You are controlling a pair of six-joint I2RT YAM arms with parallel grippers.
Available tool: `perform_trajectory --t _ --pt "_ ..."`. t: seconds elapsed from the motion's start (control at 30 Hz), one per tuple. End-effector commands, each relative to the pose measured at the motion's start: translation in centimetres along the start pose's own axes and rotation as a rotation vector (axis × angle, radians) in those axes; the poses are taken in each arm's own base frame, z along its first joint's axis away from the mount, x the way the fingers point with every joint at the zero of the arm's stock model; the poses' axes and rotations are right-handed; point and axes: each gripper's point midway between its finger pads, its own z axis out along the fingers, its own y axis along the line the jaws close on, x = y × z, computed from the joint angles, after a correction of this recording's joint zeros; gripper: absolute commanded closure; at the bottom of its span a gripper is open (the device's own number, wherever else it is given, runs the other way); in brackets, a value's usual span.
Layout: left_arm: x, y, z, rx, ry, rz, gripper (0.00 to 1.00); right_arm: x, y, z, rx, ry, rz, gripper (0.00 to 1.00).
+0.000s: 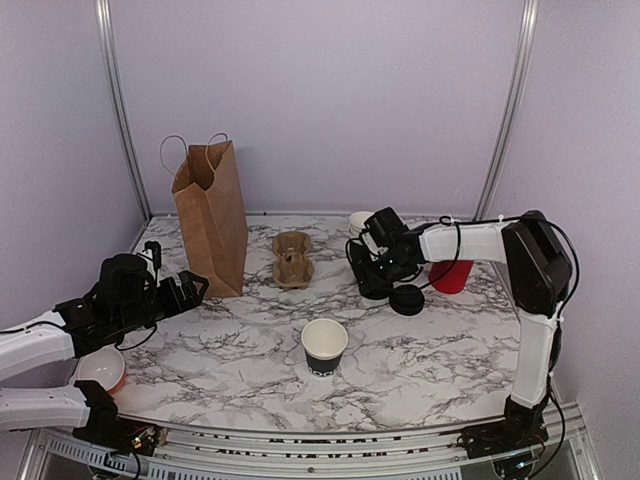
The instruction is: Pack the takeout coffee
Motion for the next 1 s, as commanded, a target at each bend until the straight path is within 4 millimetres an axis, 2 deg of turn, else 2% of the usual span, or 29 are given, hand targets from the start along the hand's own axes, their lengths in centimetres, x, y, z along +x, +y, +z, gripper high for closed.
perform_trajectory --t 0.0,0.67,0.8,0.97 --pt "-0.9 -0.3 -0.3 0.001 -0.019 0.005 0.01 -0.4 -0.8 1.1 0.017 -0.02 0.03 0.08" --pt "-0.9 -0.4 -0.1 0.003 -0.017 0.003 0.01 1.4 -0.5 1.2 0.016 0.008 0.031 0.19" --pt "-0.9 -0.4 -0.2 0.002 -0.016 0.004 0.01 0.8 -0.4 0.6 0.025 -0.001 0.027 0.23" --pt "-1.0 -0.3 -0.2 0.0 -0.02 0.004 0.01 -1.0 0.4 -1.7 0.018 -0.046 0.012 0.25"
